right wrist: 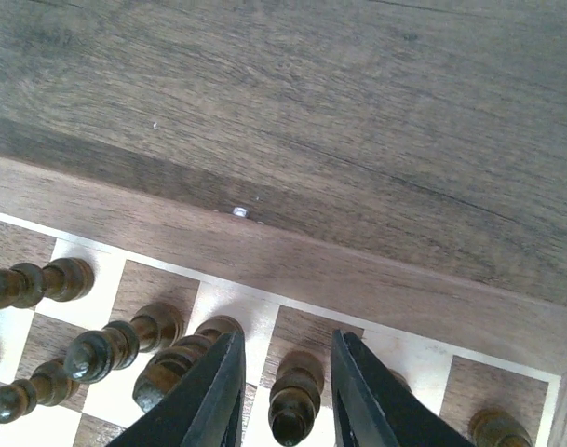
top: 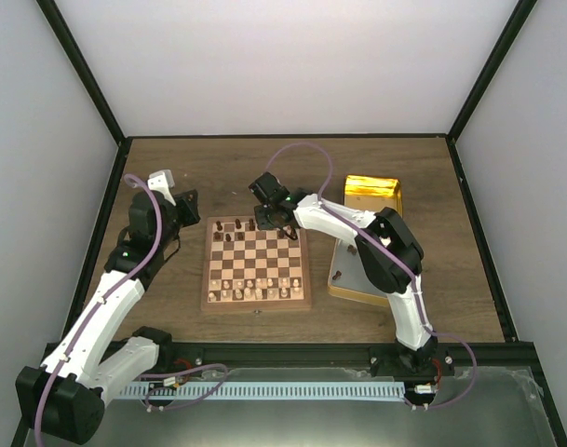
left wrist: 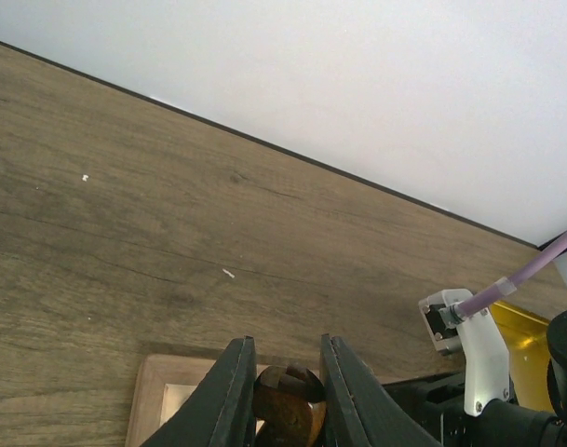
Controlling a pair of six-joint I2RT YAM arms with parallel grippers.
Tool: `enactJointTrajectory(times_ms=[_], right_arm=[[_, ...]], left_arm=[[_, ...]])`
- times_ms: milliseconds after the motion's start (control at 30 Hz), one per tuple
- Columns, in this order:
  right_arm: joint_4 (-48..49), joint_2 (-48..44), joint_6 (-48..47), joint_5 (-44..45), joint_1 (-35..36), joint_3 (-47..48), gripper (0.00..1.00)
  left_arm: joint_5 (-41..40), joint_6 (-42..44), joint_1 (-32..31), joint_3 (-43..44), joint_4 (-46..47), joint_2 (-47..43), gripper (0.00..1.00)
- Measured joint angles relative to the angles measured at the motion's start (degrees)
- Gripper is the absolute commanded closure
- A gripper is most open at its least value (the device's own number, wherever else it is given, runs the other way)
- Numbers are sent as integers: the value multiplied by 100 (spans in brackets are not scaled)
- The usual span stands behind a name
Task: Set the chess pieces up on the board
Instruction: Place the chess piece on the chessboard.
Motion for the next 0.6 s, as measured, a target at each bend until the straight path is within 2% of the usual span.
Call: enactJointTrajectory(times_ms=[200, 333, 433, 600], right_arm=[[52, -90, 11, 70, 0, 42, 72], [223, -496, 0, -11, -2, -66, 67], [861, -1237, -181, -511, -2, -640, 60], [2347, -2505, -501, -1886, -13, -1834, 47]], left_arm=[[68, -11, 0, 0, 0, 0, 90], [243, -9, 2, -2, 26, -11, 90], [525, -13, 2, -120, 275, -120, 90], [1182, -306, 2, -243, 708, -278, 90]])
